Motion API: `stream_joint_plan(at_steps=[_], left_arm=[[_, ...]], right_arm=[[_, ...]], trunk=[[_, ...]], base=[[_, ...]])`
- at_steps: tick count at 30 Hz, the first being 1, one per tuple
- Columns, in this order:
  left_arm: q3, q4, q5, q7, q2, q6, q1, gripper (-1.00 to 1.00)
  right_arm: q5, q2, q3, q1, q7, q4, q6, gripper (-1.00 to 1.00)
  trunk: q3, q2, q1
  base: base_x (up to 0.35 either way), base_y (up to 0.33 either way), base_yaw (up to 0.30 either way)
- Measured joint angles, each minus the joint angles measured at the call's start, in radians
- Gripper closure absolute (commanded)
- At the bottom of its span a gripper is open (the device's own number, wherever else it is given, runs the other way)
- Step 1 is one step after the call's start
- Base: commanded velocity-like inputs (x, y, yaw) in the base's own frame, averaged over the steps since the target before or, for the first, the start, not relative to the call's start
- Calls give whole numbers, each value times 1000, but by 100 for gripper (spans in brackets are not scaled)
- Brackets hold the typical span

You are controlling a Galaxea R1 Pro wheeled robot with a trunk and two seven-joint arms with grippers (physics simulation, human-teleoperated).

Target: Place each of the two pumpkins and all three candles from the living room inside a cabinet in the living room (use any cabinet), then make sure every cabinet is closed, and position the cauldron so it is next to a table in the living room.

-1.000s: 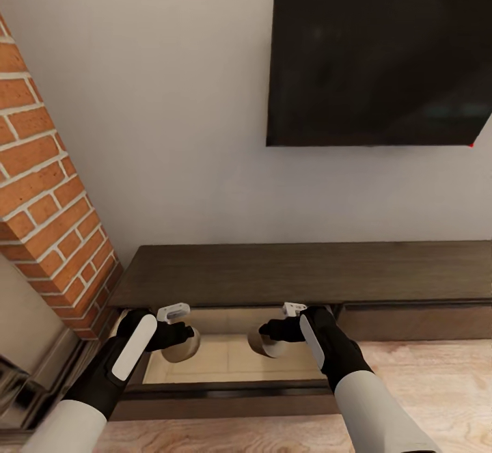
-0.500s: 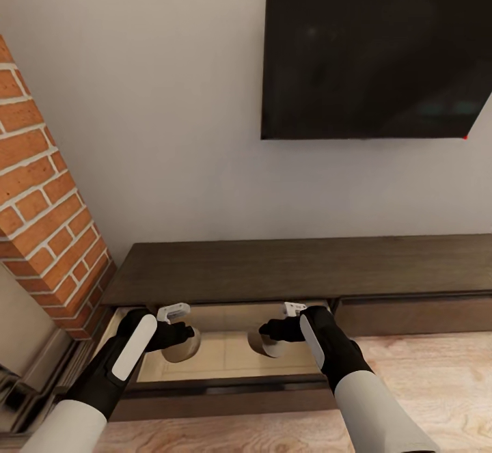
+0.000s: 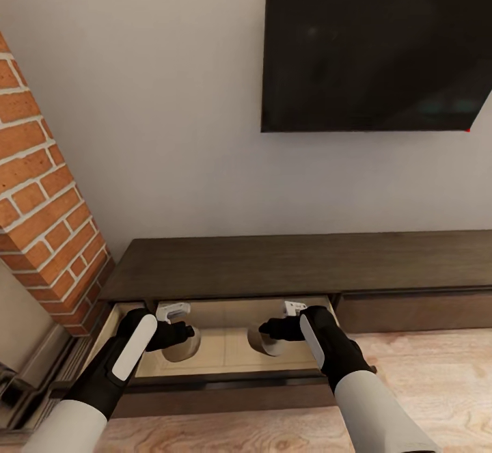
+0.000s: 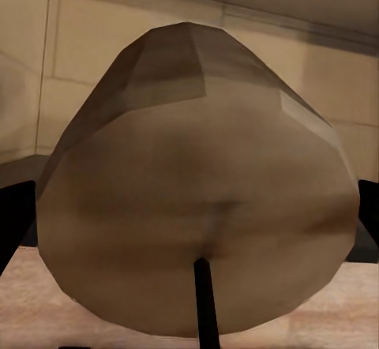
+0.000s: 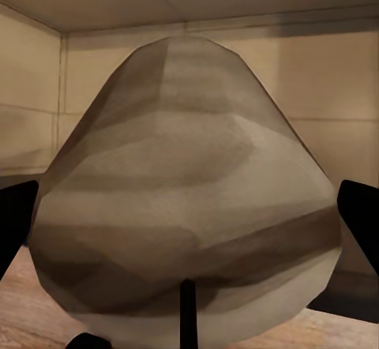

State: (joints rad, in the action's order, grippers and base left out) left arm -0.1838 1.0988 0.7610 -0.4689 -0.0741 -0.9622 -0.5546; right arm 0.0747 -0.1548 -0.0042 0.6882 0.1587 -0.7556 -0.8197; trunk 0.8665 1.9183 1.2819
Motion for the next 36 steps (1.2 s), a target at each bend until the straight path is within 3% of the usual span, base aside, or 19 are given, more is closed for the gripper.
stream_joint_plan(at_steps=[14, 32, 36], left_arm=[[1, 0, 1, 2, 0, 28, 0, 100], [-3, 0, 3, 2, 0, 27, 0, 100], [-22, 0, 2, 2, 0, 27, 0, 100]], right_arm=[[0, 1, 1, 0, 30, -1, 2, 100], [0, 3, 0, 0, 32, -1, 2, 100], [0, 3, 0, 0, 32, -1, 2, 100]], trunk=[[44, 98, 54], [44, 98, 53], [44, 98, 54]], base=[[0, 0, 0], [69, 0, 0], [100, 0, 0]])
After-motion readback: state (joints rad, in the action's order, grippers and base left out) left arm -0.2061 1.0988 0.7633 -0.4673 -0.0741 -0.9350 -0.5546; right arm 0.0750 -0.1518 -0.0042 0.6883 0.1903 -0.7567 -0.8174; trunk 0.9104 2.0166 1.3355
